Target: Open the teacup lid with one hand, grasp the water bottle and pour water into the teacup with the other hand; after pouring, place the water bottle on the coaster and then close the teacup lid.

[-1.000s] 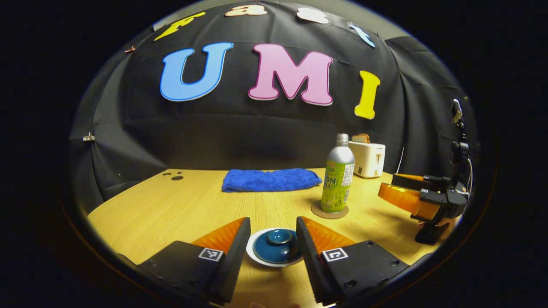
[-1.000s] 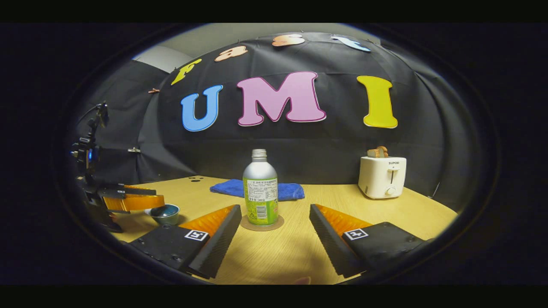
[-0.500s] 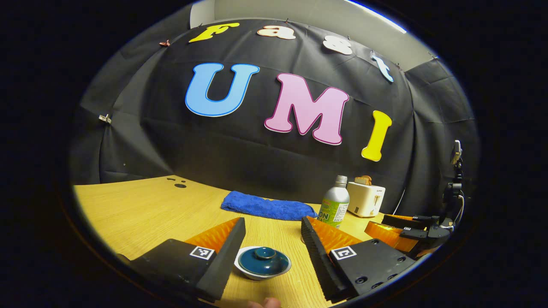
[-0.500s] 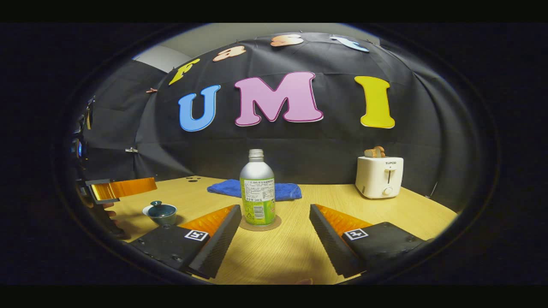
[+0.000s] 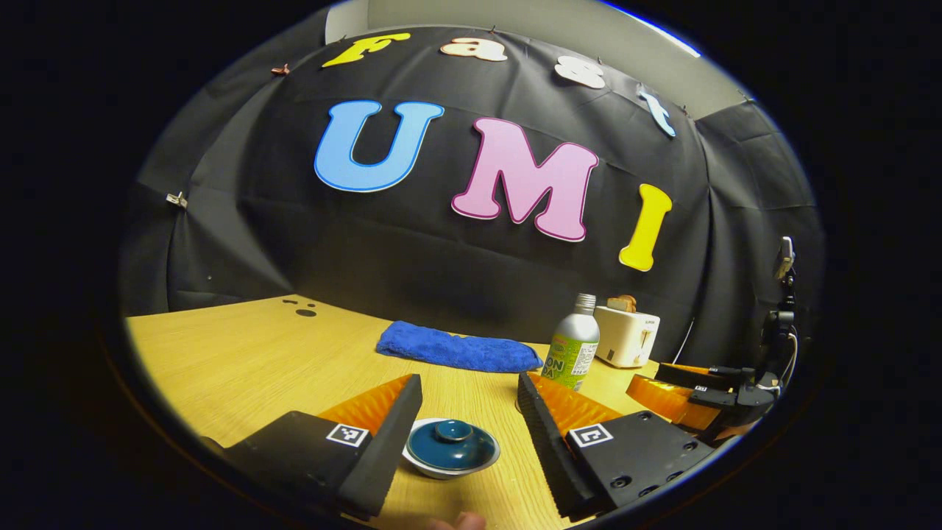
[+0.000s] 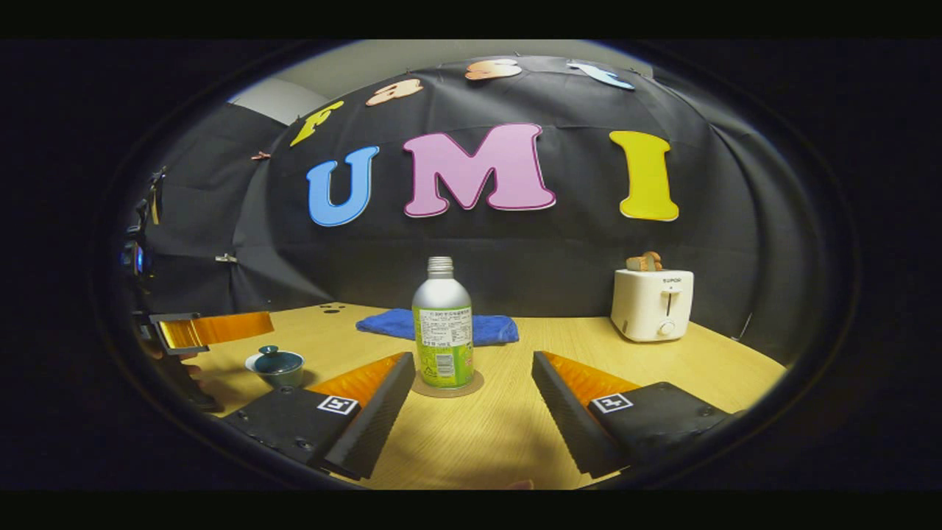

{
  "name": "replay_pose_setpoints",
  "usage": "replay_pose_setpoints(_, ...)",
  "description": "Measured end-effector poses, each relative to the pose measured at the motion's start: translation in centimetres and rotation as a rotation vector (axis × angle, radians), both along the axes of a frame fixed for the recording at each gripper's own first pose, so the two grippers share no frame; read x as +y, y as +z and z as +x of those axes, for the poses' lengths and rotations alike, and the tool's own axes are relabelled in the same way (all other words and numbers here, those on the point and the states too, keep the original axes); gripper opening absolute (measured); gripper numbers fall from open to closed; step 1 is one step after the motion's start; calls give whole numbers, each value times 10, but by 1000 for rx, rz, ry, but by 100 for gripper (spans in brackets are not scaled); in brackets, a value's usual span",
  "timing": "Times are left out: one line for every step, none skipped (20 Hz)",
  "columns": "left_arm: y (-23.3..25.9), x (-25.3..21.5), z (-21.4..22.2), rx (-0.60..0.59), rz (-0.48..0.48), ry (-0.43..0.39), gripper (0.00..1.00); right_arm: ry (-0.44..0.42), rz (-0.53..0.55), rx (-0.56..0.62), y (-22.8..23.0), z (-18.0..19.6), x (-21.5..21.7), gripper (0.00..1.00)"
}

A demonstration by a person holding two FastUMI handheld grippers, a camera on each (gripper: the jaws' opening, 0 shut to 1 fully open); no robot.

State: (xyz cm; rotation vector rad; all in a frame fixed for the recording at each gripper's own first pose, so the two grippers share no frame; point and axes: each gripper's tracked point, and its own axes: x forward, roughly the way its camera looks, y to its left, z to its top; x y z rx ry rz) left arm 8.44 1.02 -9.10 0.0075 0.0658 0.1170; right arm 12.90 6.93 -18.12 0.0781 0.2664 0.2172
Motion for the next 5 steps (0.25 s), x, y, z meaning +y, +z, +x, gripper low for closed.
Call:
replay_pose_setpoints(0,-1,-1,2,2,-2,84,0,0,0,0,0,0,99)
replay_pose_setpoints(0,-2,-1,4,3,-4,84,0,0,0,0,0,0,99)
replay_pose_setpoints(-1,-2,0,8,4,-5,84,0,0,0,0,0,0,99)
replay_pose_setpoints(-2,-3,0,10,5,-6,84,0,0,0,0,0,0,99)
replay_pose_setpoints(-2,-3,0,11,6,-6,84,0,0,0,0,0,0,99)
